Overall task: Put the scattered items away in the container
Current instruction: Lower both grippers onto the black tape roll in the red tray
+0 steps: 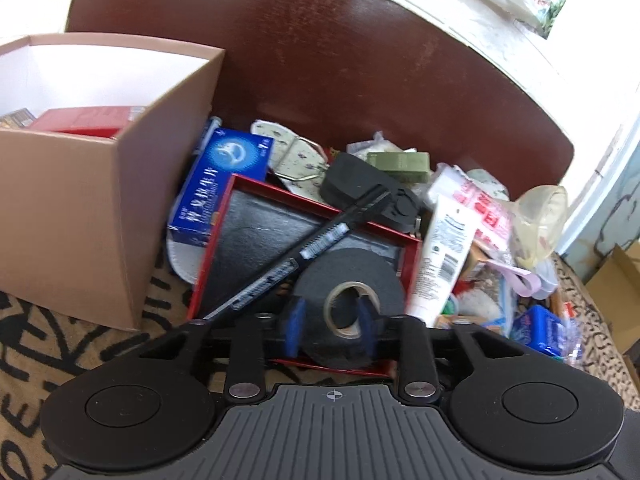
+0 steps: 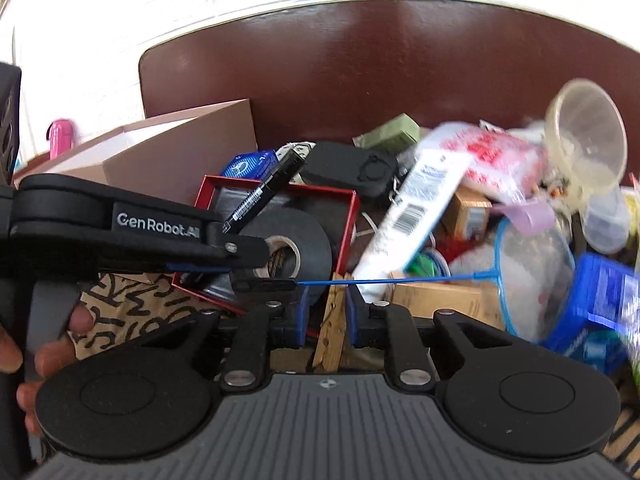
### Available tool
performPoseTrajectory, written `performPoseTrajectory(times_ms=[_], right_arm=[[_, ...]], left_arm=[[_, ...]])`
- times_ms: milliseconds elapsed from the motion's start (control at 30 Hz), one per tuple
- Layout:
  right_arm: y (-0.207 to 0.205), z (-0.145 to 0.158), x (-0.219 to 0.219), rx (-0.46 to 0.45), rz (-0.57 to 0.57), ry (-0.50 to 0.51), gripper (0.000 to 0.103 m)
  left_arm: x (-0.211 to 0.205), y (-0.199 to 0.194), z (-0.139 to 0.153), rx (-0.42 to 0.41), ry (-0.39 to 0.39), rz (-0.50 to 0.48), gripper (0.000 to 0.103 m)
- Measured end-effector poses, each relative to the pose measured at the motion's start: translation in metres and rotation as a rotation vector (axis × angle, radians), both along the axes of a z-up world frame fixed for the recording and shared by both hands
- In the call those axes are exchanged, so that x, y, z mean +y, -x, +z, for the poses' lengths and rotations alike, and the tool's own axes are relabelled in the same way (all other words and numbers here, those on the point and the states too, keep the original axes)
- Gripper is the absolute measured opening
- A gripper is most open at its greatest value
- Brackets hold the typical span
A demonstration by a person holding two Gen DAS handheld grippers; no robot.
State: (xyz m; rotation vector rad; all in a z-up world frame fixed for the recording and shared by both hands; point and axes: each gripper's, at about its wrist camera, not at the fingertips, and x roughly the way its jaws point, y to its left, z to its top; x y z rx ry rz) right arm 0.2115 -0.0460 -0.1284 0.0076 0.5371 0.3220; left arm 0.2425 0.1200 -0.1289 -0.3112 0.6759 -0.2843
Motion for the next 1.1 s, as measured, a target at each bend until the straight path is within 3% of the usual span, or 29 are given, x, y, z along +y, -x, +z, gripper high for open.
performPoseTrajectory(times_ms=[33, 167, 267, 367, 467, 533, 600, 900, 1000, 1100], right_arm=[[-0.002, 0.001, 0.001, 0.001, 0.007, -0.001, 0.022], [-0.004, 0.009, 0.004, -0.047, 0.013, 0.003, 0.023], [-0.012, 0.012, 0.011, -0.059, 0.039, 0.05, 0.023], [-0.014, 0.015, 0.014, -0.073, 0.055, 0.08, 0.023], [-0.014, 0.019, 0.012, -0.083, 0.059, 0.085, 0.023], [-0.015, 0.019, 0.012, -0.091, 0.063, 0.1, 0.025], [-0.018, 0.017, 0.014, -0.087, 0.068, 0.109, 0.025], [-0.036, 0.007, 0.025, -0.072, 0.13, 0.121, 0.03], [-0.036, 0.002, 0.025, -0.053, 0.144, 0.149, 0.033], [-0.036, -0.001, 0.026, -0.06, 0.136, 0.157, 0.031]], left_arm=[[-0.001, 0.0, 0.001, 0.006, -0.019, 0.016, 0.081], [0.003, 0.001, -0.001, 0.002, -0.031, 0.031, 0.083], [0.004, -0.003, -0.001, 0.014, 0.006, 0.02, 0.08], [0.005, -0.006, -0.001, 0.016, 0.021, 0.005, 0.067], [0.011, -0.007, -0.006, 0.038, 0.063, 0.008, 0.069], [0.015, -0.008, -0.01, 0.051, 0.085, 0.021, 0.078], [0.016, -0.01, -0.014, 0.06, 0.094, 0.037, 0.079], [0.026, -0.02, -0.016, 0.098, 0.118, 0.043, 0.064], [0.026, -0.02, -0.018, 0.112, 0.15, 0.028, 0.063], [0.021, -0.021, -0.019, 0.083, 0.118, 0.012, 0.063]])
